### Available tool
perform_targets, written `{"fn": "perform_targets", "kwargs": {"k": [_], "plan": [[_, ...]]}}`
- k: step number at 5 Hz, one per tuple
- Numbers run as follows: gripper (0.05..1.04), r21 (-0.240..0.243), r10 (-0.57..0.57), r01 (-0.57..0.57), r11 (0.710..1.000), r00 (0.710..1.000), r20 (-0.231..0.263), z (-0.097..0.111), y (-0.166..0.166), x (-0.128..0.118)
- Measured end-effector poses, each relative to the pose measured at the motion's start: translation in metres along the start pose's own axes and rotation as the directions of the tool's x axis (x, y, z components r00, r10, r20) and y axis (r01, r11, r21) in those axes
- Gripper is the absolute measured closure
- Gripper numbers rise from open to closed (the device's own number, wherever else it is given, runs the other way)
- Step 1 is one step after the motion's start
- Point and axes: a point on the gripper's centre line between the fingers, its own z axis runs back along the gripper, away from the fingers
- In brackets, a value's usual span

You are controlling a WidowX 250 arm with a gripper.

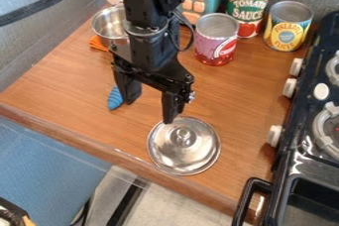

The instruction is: Moved silver pot from the orange cloth to the right side of the table

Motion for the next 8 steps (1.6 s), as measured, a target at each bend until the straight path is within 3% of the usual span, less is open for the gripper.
{"fn": "perform_targets", "kwargs": {"k": [1, 4, 5, 7, 8], "plan": [[0.082, -0.002, 0.002, -0.002, 1.000, 1.000, -0.023, -0.005, 0.000, -0.002], [0.082, -0.013, 0.099, -0.100, 0.995, 0.995, -0.031, -0.016, 0.030, 0.097], [0.082, -0.016, 0.190, -0.190, 0.982, 0.982, -0.018, -0.018, 0.061, 0.130], [0.082, -0.043, 0.338, -0.338, 0.940, 0.941, -0.016, -0.017, 0.124, 0.150], [0.082, -0.013, 0.356, -0.357, 0.934, 0.934, -0.041, -0.043, 0.135, 0.153]]}}
